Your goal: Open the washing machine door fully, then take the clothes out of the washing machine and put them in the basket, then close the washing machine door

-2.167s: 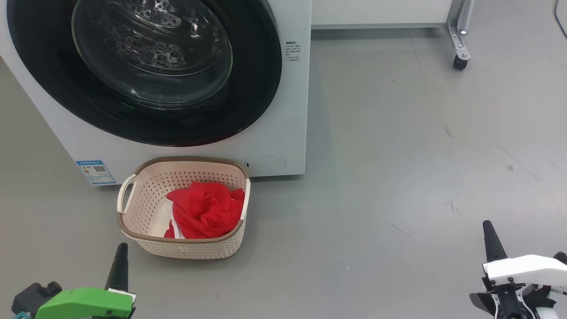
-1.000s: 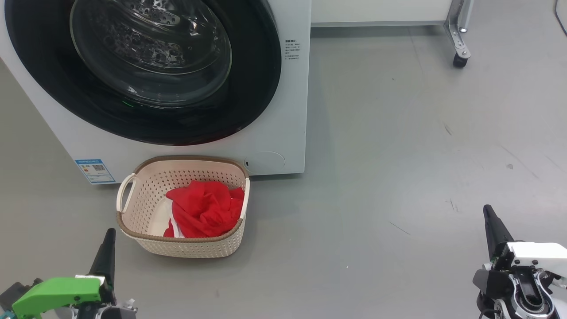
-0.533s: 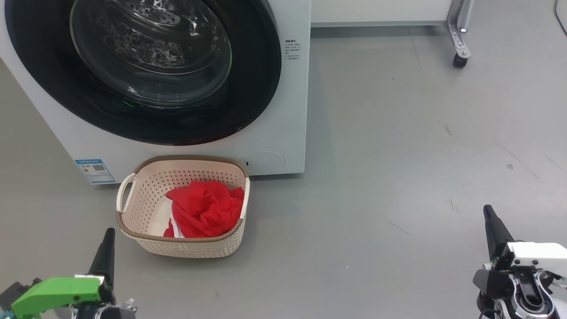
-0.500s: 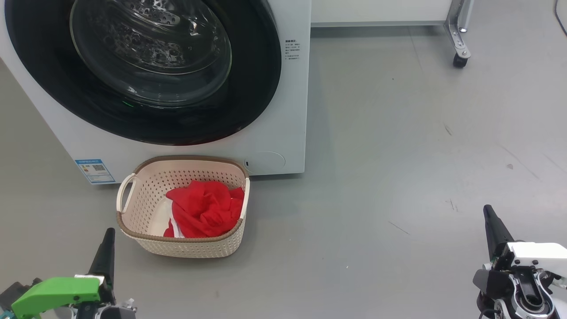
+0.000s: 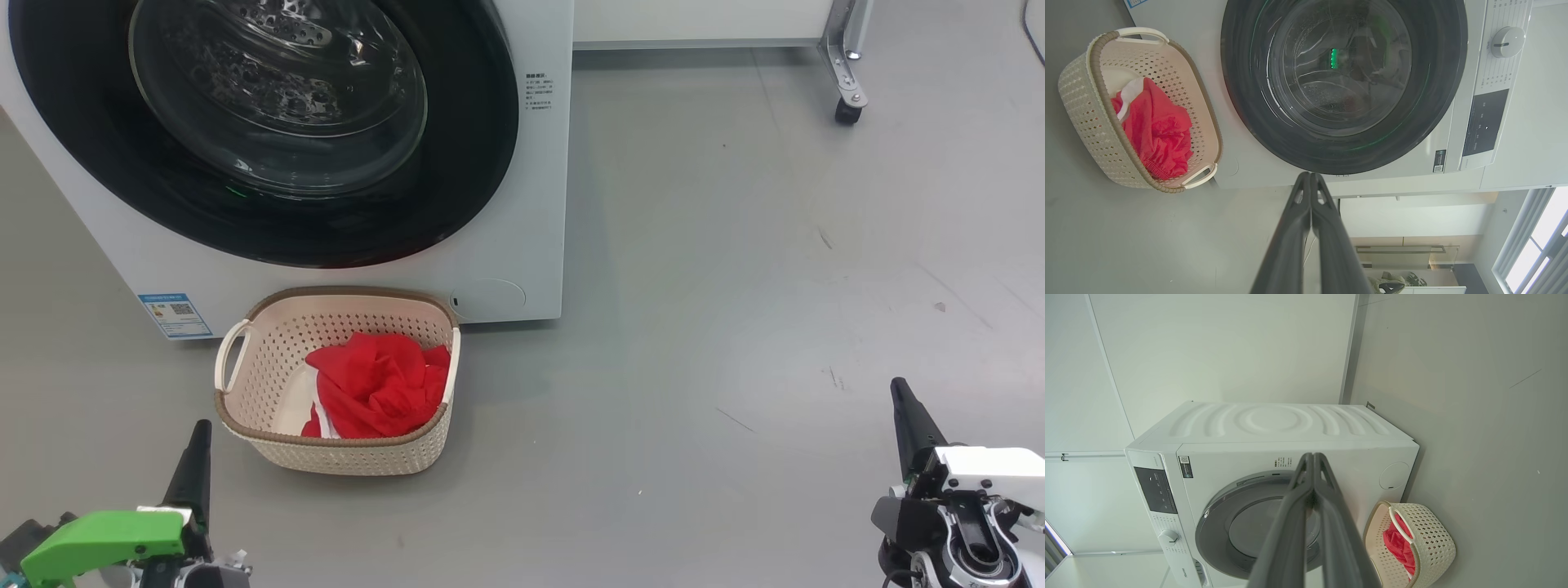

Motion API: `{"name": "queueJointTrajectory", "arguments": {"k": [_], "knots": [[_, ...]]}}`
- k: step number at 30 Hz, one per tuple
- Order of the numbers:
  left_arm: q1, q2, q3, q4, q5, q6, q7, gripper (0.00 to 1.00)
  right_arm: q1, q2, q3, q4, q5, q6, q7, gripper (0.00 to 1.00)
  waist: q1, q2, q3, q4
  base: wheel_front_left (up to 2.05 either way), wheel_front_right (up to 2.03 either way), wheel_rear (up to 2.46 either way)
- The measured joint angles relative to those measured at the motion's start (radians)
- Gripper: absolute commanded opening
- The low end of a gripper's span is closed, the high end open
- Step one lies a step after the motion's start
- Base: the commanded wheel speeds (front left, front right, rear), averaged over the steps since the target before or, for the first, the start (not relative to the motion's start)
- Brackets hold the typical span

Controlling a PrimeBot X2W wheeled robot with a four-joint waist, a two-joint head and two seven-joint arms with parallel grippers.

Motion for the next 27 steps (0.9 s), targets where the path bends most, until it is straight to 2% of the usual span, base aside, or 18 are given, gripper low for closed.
{"name": "queueJointTrajectory", "arguments": {"k": [27], "knots": [[0.0,0.0,0.003,-0.003,0.0,0.0,0.0,0.0,0.0,0.001,-0.002,0.0,0.0,0.0,0.001,0.0,0.0,0.0,0.0,0.0,0.0,0.0,0.0]]}}
